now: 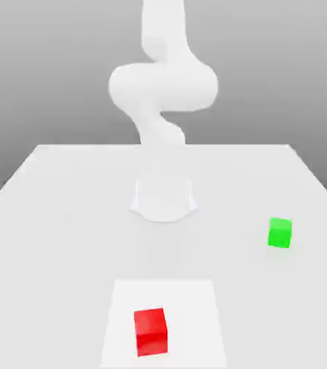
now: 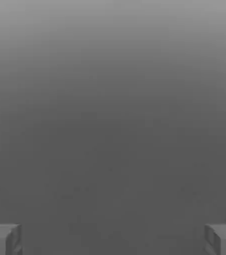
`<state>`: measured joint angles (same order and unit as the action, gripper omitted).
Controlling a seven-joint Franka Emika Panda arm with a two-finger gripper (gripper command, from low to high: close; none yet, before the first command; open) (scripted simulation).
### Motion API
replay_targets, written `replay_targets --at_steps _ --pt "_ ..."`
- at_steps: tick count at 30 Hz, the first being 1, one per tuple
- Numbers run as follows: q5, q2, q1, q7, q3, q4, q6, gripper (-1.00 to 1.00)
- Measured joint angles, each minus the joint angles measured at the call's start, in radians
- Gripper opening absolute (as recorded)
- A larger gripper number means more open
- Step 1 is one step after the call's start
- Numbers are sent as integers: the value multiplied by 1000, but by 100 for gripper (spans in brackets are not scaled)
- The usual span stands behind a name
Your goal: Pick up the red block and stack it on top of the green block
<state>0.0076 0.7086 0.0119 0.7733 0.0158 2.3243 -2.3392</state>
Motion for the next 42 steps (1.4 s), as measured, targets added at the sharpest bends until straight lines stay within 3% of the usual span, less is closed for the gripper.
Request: replay_targets --at_steps 23,28,29,36,42 --pt "33 -838 36 -217 72 222 -363 0" --pt "56 -1019 16 -242 47 207 -503 0" --pt "61 -1047 11 -247 41 203 -526 -100" --pt "60 -1051 9 -245 40 203 -528 -100" --pt "34 -863 41 -197 41 243 -382 -100"
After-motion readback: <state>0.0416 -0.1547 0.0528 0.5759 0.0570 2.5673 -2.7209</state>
